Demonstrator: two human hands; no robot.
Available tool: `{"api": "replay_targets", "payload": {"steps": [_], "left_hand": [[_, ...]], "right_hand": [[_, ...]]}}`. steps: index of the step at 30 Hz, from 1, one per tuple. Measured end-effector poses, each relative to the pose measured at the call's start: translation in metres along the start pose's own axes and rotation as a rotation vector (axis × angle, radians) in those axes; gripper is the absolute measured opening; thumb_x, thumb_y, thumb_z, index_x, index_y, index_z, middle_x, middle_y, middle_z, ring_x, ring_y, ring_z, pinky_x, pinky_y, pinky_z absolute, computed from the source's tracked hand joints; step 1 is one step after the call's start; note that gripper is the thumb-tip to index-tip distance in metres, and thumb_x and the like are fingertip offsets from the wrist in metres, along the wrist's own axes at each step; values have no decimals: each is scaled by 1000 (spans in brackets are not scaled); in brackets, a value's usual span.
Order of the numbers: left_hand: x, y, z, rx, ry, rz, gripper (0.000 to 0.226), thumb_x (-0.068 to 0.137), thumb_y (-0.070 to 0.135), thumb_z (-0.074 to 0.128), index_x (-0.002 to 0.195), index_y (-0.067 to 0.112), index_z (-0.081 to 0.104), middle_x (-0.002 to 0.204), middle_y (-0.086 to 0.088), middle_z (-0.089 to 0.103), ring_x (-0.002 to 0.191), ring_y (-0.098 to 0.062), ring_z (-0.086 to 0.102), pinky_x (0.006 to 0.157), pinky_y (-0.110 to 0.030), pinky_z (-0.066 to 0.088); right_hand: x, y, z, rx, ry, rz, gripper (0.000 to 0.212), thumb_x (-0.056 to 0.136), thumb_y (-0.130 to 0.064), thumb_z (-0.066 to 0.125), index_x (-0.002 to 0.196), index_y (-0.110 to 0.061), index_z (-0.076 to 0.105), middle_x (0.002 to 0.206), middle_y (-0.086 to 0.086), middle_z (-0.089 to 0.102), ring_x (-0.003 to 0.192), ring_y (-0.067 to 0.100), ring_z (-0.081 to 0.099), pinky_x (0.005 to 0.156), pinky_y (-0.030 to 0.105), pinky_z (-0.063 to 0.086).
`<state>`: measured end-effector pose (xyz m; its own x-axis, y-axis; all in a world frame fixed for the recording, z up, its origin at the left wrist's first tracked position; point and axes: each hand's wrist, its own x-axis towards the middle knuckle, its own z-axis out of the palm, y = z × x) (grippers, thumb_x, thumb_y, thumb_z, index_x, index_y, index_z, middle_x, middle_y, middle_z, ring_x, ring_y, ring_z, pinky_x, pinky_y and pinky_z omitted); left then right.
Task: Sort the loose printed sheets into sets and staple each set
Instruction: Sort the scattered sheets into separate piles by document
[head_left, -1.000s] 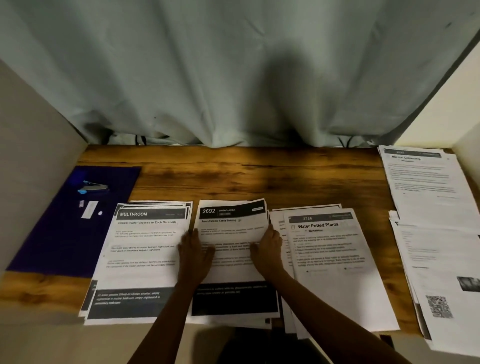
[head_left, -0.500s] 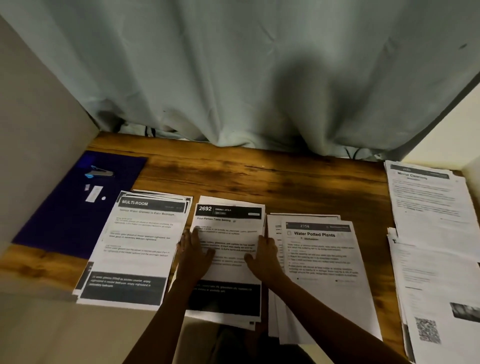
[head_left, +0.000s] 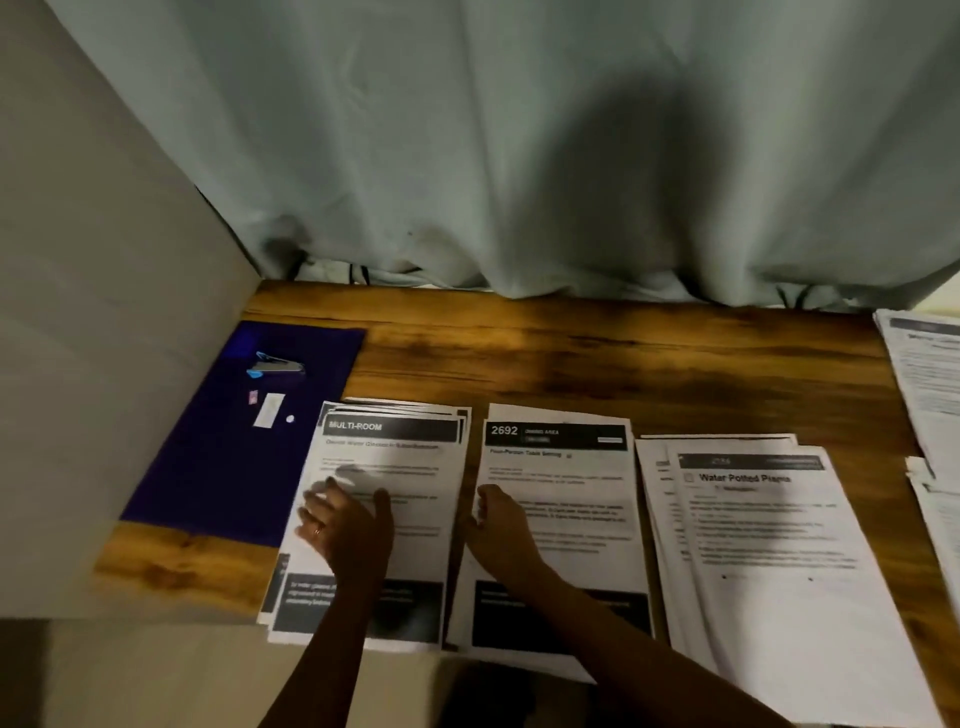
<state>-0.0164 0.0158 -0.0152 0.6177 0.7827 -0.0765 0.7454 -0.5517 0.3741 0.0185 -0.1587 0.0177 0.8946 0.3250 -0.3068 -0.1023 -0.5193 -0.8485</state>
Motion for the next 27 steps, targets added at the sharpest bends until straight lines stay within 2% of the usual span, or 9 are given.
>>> {"api": "replay_targets", "payload": {"steps": [2,4,5,7,10,13,17,23,27], "left_hand": [[14,-13,-7,-12,-29,-95,78,85,43,62,137,-7,33,142,-36,30,131,-53,27,107,-64,20],[22,-21,-12,-36,-47,-133,81,82,42,67,139,-3,32,143,-34,30,131,-52,27,107,-63,21],[26,-23,-14,-38,-44,-121,81,80,42,69,138,-1,33,140,-33,33,129,-52,30,105,-63,25],[31,-24,-17,-42,-23,-102,82,76,44,72,137,1,35,135,-33,38,124,-51,35,101,-62,32],[36,-23,-21,-55,-17,-138,87,76,48,70,139,2,33,135,-32,38,125,-49,34,102,-61,31],[39,-24,-24,-94,-60,-135,91,77,49,69,142,1,26,132,-30,39,122,-48,36,103,-59,31],[38,-20,-27,-99,-108,-125,91,81,49,65,143,0,21,135,-28,36,122,-47,35,101,-57,30],[40,-17,-29,-28,-228,-95,73,87,50,57,134,-1,32,134,-23,38,122,-41,37,101,-49,32],[42,-19,-34,-59,-228,-73,65,88,49,55,129,1,38,130,-22,39,118,-38,39,97,-47,36]], "right_hand": [[5,-7,21,24,-41,7,36,87,-14,60,121,-6,51,115,7,59,105,10,54,85,7,46],[11,-9,39,39,-35,83,52,83,-20,60,130,-9,42,123,10,53,113,19,51,98,33,48],[14,-13,45,10,-23,120,56,84,-20,60,134,-8,36,125,11,48,116,22,48,103,38,43],[17,-24,51,-36,-14,196,65,88,-19,59,140,-3,24,130,13,39,121,25,41,108,35,36],[26,-29,60,-15,30,264,75,86,-19,62,142,1,17,133,15,38,124,27,40,108,38,35],[32,-32,65,6,56,324,64,82,-18,66,133,-2,32,125,14,45,116,26,47,99,35,44],[40,-23,70,207,120,380,56,73,-11,72,122,-6,47,115,9,59,104,22,59,70,24,51],[38,-25,65,355,123,409,38,82,-1,63,116,-10,48,103,-1,54,99,15,53,76,23,45],[35,-22,61,328,204,336,19,88,-1,53,103,-12,58,101,2,61,91,15,58,63,16,45]]}}
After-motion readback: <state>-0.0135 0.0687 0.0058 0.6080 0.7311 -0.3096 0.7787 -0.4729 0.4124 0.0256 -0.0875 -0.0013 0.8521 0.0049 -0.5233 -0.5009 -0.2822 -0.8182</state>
